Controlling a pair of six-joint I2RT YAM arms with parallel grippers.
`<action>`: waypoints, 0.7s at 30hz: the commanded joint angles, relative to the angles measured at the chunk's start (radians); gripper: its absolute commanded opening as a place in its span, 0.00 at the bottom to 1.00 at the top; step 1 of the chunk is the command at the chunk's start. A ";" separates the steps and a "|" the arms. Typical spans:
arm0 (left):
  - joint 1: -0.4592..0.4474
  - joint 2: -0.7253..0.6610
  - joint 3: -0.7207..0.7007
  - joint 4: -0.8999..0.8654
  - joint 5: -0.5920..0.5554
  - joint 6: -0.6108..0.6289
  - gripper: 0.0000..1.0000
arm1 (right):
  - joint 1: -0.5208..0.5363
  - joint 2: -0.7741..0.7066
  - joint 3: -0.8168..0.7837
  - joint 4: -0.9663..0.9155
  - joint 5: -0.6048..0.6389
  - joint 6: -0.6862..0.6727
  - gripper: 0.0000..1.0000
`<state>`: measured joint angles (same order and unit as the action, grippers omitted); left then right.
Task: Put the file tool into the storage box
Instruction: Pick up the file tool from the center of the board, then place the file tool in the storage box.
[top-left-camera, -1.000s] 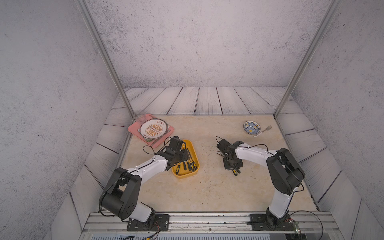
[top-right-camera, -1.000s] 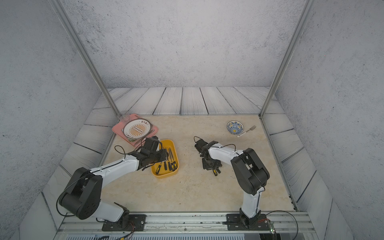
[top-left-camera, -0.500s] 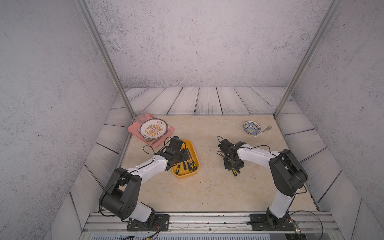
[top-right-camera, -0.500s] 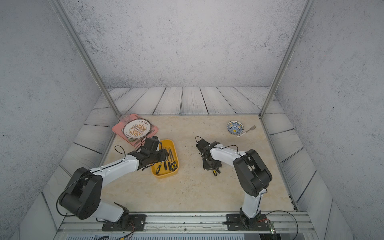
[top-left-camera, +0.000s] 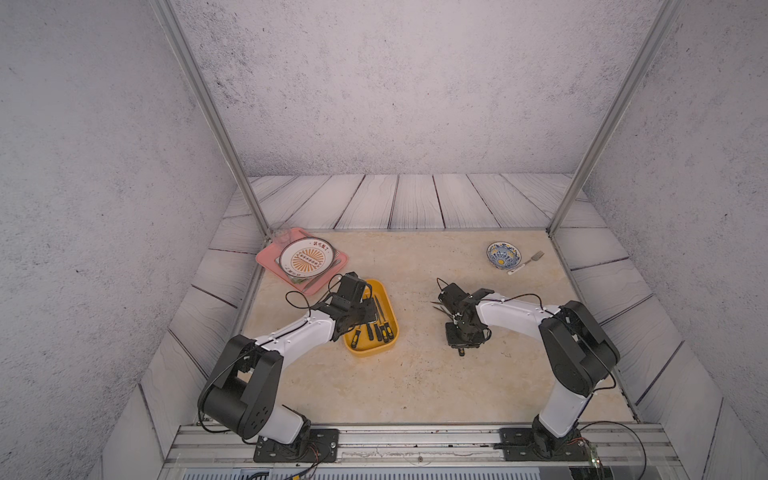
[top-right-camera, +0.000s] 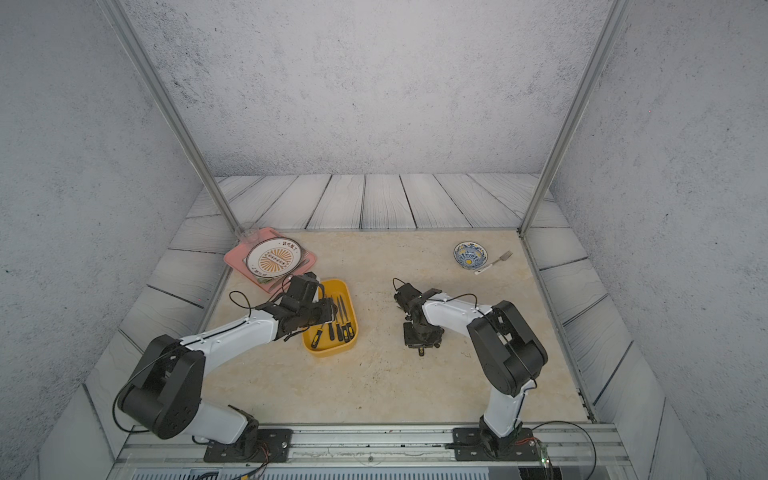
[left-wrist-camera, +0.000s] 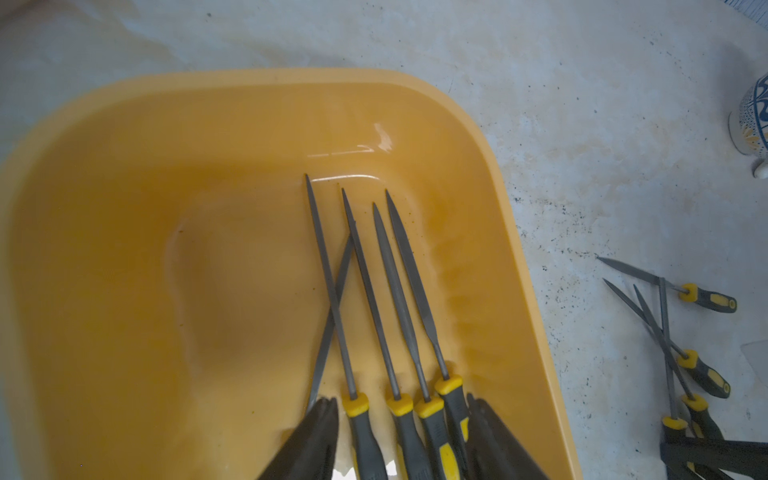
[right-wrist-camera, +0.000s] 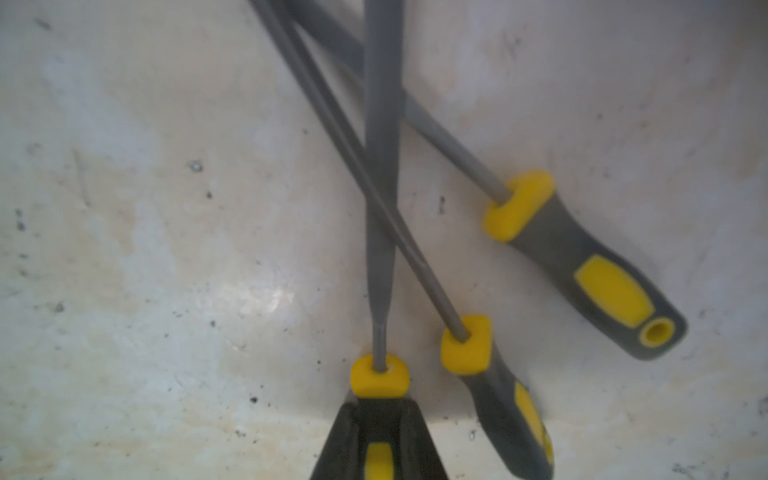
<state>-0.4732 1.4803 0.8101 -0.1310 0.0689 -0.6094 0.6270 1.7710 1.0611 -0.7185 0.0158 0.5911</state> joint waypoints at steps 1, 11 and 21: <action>0.000 0.015 0.022 0.011 0.038 0.000 0.57 | 0.011 0.045 -0.036 0.040 -0.109 -0.009 0.08; 0.001 -0.024 -0.049 0.275 0.276 -0.021 0.68 | 0.020 0.006 0.163 0.176 -0.442 -0.081 0.05; 0.001 -0.026 -0.076 0.405 0.385 -0.056 0.69 | 0.074 0.036 0.320 0.143 -0.535 -0.137 0.05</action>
<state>-0.4732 1.4765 0.7498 0.2020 0.4015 -0.6502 0.6857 1.7828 1.3430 -0.5468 -0.4675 0.4931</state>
